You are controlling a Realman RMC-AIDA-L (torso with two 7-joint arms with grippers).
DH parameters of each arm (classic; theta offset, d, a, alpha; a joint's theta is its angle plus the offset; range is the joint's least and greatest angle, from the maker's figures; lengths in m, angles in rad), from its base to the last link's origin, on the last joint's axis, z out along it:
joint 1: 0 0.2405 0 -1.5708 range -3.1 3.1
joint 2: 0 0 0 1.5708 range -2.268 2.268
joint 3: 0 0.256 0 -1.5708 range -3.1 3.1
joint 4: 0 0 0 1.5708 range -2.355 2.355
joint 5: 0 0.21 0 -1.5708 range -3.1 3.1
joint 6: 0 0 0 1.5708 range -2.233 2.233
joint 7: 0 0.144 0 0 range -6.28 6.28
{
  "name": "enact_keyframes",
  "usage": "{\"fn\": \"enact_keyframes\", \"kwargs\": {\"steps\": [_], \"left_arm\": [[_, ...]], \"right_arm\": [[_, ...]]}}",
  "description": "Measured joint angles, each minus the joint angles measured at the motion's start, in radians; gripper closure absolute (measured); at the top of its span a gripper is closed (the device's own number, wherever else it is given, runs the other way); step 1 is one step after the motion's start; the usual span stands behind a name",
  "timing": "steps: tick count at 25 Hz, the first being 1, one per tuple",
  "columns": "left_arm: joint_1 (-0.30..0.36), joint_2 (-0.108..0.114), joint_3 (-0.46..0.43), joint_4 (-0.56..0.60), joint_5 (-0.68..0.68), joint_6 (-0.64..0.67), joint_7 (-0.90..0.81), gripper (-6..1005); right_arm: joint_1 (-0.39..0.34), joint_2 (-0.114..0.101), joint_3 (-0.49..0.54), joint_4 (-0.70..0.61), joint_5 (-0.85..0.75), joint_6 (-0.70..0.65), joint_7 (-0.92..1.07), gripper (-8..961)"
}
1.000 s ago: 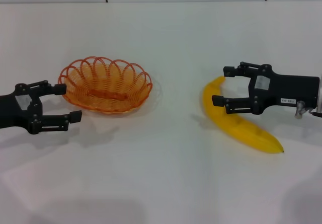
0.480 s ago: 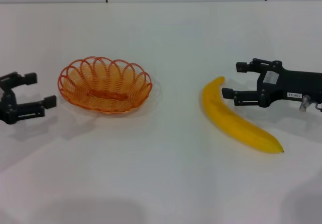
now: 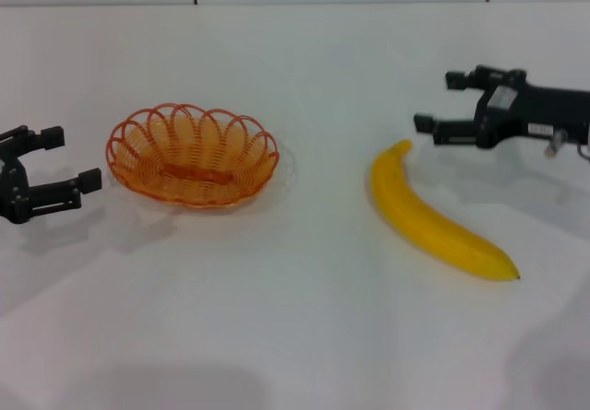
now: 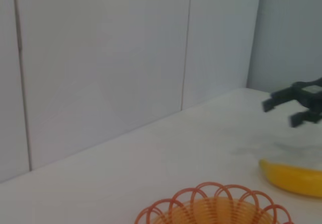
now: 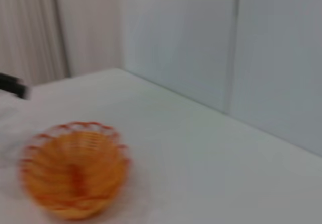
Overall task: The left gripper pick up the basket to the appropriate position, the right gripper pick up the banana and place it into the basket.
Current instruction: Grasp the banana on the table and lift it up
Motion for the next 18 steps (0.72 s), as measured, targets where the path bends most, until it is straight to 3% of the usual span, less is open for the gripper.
{"fn": "enact_keyframes", "kwargs": {"steps": [13, 15, 18], "left_arm": [[-0.005, -0.004, -0.001, 0.0, -0.012, -0.007, 0.009, 98], [-0.005, -0.004, -0.001, 0.0, -0.018, -0.007, 0.012, 98], [0.0, -0.004, -0.001, -0.002, -0.035, -0.008, 0.022, 98]], "right_arm": [[0.026, 0.002, -0.073, 0.002, 0.051, 0.402, 0.115, 139], [0.022, 0.001, -0.074, 0.002, 0.074, 0.396, 0.122, 140], [-0.006, -0.005, -0.076, -0.008, 0.163, 0.279, 0.108, 141]]}}
